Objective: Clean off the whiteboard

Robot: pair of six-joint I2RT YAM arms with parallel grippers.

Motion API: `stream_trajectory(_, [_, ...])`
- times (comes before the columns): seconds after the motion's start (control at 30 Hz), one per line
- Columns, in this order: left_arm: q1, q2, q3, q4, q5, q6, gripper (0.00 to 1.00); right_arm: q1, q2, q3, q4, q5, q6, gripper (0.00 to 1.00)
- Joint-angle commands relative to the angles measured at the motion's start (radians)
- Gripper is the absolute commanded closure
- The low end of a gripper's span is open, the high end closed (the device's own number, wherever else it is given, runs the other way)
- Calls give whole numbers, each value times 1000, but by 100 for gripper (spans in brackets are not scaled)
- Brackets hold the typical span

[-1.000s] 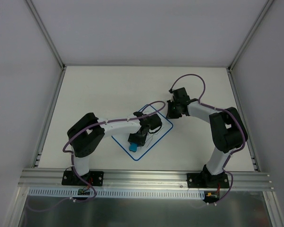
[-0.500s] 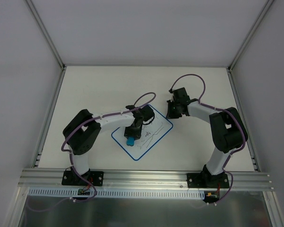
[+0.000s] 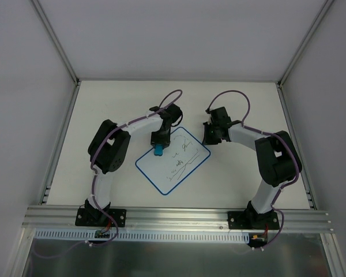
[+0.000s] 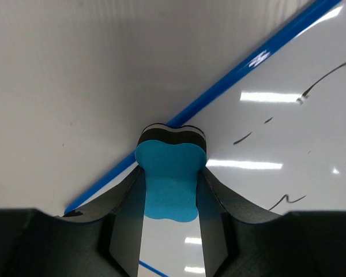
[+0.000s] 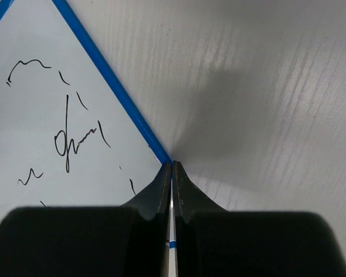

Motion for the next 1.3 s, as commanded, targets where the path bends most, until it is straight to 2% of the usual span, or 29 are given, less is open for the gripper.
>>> stream_trajectory(0.0, [22, 87, 75, 34, 33, 65, 100, 12, 51, -56, -134, 80, -32, 100])
stream_trajectory(0.17, [16, 173, 194, 33, 105, 115, 100, 18, 52, -53, -136, 86, -32, 100])
stream_trajectory(0.33, [-36, 227, 280, 34, 145, 138, 100, 22, 54, -51, -136, 91, -31, 100])
stream_trajectory(0.6, [-113, 233, 276, 36, 191, 98, 100, 22, 55, -51, -136, 93, -32, 100])
stream_trajectory(0.73, [-127, 178, 192, 39, 197, 69, 100, 22, 54, -51, -136, 93, -31, 100])
stream_trajectory(1.13, [-102, -63, -178, 72, 62, 6, 100, 23, 54, -51, -136, 96, -31, 100])
stream_trajectory(1.27, [-85, -98, -233, 77, 42, -3, 100, 23, 54, -51, -136, 97, -32, 100])
